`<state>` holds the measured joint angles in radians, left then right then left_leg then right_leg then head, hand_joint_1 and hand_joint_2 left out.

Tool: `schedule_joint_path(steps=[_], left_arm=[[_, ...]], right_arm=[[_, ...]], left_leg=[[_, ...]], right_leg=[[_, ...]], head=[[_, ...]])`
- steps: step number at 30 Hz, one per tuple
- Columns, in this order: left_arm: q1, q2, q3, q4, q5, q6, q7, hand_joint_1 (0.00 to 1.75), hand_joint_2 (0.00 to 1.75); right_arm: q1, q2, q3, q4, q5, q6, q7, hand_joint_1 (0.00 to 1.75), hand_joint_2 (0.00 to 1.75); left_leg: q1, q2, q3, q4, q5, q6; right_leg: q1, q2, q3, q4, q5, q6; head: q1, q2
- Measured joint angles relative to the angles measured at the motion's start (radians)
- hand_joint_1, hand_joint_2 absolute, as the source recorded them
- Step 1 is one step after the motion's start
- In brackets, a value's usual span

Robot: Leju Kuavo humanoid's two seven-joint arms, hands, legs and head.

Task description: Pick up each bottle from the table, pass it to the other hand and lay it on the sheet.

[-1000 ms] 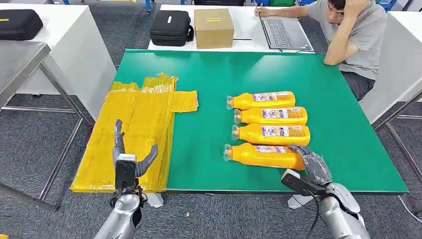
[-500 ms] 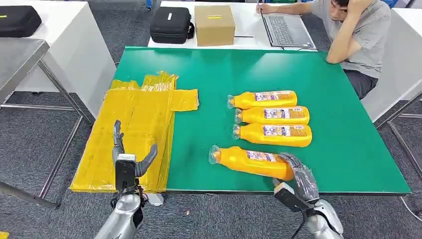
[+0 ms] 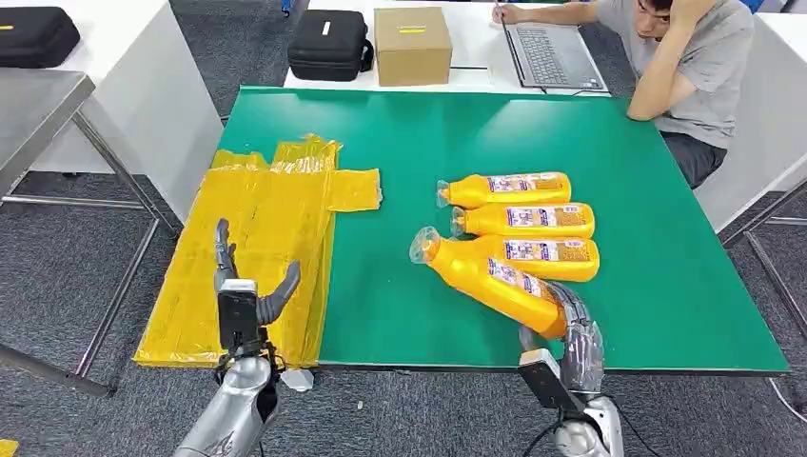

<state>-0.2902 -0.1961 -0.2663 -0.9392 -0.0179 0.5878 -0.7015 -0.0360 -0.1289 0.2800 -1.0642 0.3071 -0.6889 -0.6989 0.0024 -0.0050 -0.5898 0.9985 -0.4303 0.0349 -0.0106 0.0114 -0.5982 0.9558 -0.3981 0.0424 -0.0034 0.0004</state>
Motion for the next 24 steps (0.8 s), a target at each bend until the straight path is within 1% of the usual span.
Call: schedule_joint_path(steps=[4,10,18,24], left_arm=[[-0.015,-0.002,0.001,0.022,0.019,-0.012,0.000,0.00,1.75],[-0.009,-0.006,-0.006,0.054,0.022,-0.066,0.000,0.00,1.75],[-0.008,-0.038,-0.079,0.145,0.021,-0.181,0.000,0.00,1.75],[-0.012,-0.063,-0.128,0.183,0.060,-0.284,0.000,0.00,1.75]], right_arm=[[0.000,0.041,-0.008,-0.041,0.008,0.000,0.000,1.75,1.75],[-0.035,0.113,-0.009,-0.059,0.092,-0.001,0.000,1.75,1.75],[-0.041,0.169,-0.034,-0.104,0.172,-0.002,0.000,1.75,1.75],[-0.041,0.201,-0.035,-0.121,0.200,-0.002,0.000,1.75,1.75]], left_leg=[[0.000,0.000,-0.001,0.000,0.000,0.000],[0.000,0.000,-0.001,0.000,0.000,0.000],[-0.001,0.000,-0.001,0.000,0.000,0.000],[-0.001,0.000,-0.001,0.000,0.000,0.000]], right_leg=[[0.000,0.000,0.000,0.000,0.000,0.000],[0.000,0.000,0.000,0.000,0.000,0.000],[-0.001,0.000,-0.001,0.000,0.000,0.000],[-0.001,0.000,-0.001,0.000,0.000,0.000]], head=[[0.000,0.000],[0.000,0.000],[0.000,0.000],[0.000,0.000]])
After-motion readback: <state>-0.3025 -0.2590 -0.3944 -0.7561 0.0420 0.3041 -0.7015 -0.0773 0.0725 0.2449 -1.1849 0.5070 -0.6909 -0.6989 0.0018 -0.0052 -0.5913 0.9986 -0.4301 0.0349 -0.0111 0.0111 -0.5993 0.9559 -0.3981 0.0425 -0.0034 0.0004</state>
